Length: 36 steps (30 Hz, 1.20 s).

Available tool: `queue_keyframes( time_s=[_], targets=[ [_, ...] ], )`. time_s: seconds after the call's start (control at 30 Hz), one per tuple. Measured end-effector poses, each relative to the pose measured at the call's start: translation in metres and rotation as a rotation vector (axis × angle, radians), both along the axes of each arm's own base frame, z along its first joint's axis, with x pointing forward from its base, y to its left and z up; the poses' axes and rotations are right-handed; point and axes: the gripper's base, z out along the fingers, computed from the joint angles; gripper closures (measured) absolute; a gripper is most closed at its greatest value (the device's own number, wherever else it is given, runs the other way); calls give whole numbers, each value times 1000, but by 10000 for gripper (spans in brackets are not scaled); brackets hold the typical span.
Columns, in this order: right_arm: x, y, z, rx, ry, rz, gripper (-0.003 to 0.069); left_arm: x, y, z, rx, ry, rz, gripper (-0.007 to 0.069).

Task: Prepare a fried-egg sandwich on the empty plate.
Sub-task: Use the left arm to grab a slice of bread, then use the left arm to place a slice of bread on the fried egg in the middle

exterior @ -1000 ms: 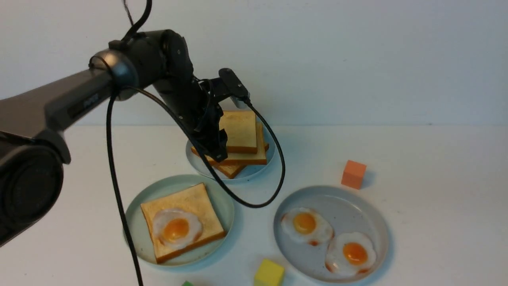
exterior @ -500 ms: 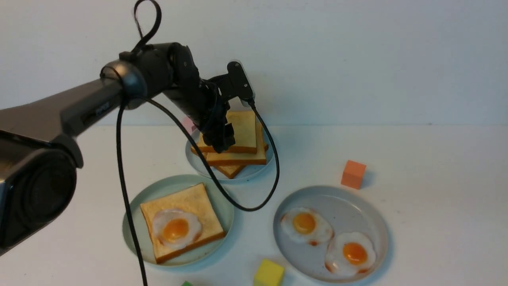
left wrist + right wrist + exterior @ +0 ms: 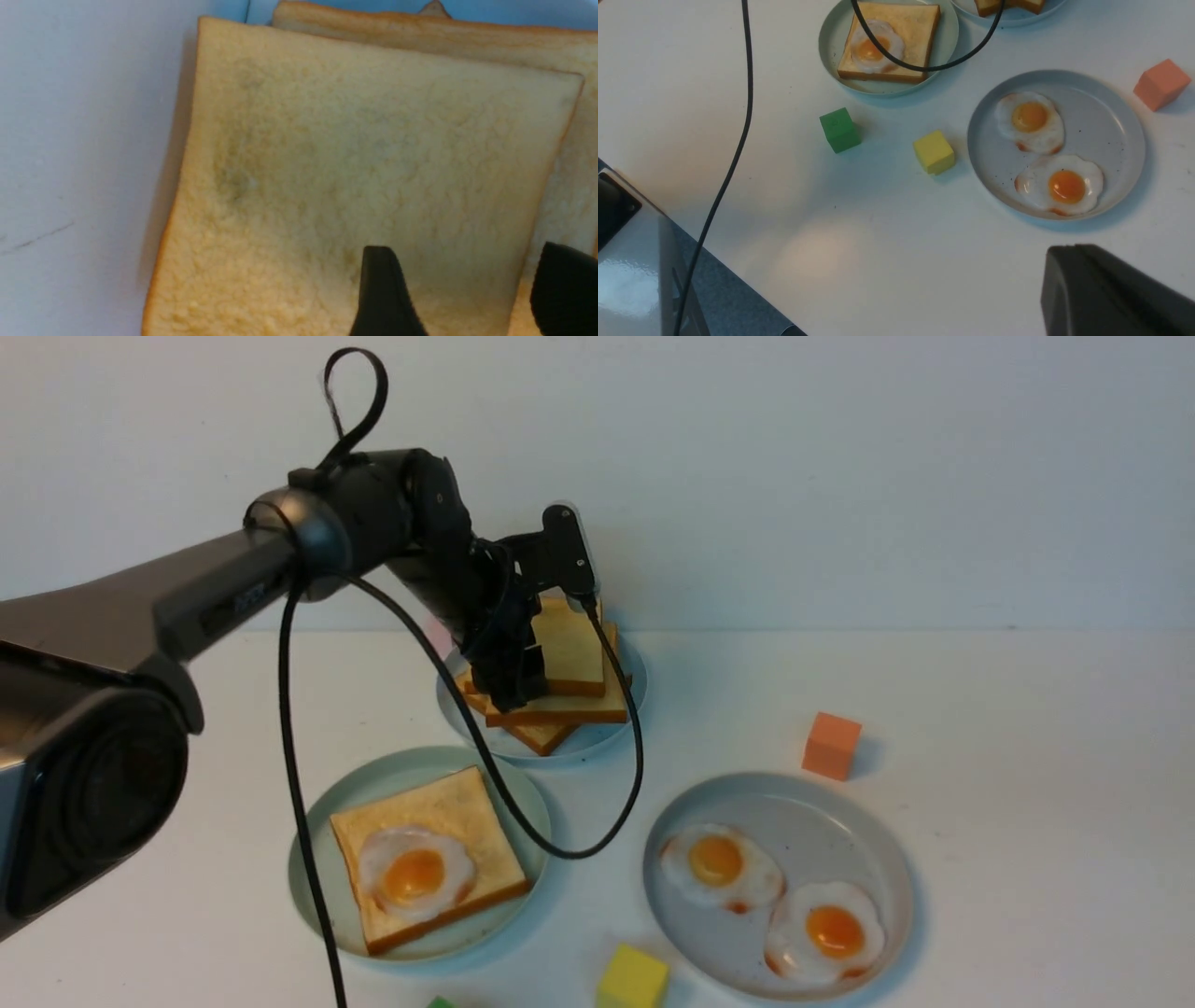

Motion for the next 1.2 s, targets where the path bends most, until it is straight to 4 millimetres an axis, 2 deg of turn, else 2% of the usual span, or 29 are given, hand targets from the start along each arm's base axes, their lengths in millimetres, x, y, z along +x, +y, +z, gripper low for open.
queue_keyframes(
  time_s=[0.4, 0.53, 0.57, 0.73, 0.8, 0.9, 0.93, 0.97, 1.07, 1.1, 1.17, 1.2],
  targets=[
    [0, 0, 0, -1, -2, -1, 633, 2, -1, -11, 11, 7, -10, 204],
    [0, 0, 0, -1, -2, -1, 631, 3, -1, -11, -8, 11, 22, 264],
    [0, 0, 0, -1, -2, -1, 629, 4, -1, -11, -25, 18, 51, 324],
    [0, 0, 0, 1, 2, 1, 628, 4, -2, -11, -50, 30, 93, 524],
    [0, 0, 0, 3, 5, 3, 627, 3, -4, -8, -56, 25, 95, 552],
    [-1, 1, 0, 6, 11, 6, 627, 1, -5, 2, -62, 12, 95, 552],
    [-2, 1, 0, 9, 16, 9, 627, -3, -4, 17, -80, 1, 106, 552],
    [-2, 1, 0, 9, 16, 9, 627, -3, -4, 17, -81, 4, 108, 552],
    [-2, 1, 0, 12, 19, 11, 627, -19, 1, 71, -173, -7, 200, 555],
    [-2, 1, 0, 13, 21, 12, 625, -34, 6, 104, -228, 3, 263, 555],
    [-2, 1, 0, 13, 21, 12, 625, -51, 9, 131, -264, 30, 326, 555],
    [-2, 1, 0, 13, 21, 12, 625, -69, 11, 150, -270, 50, 379, 555]
  ],
)
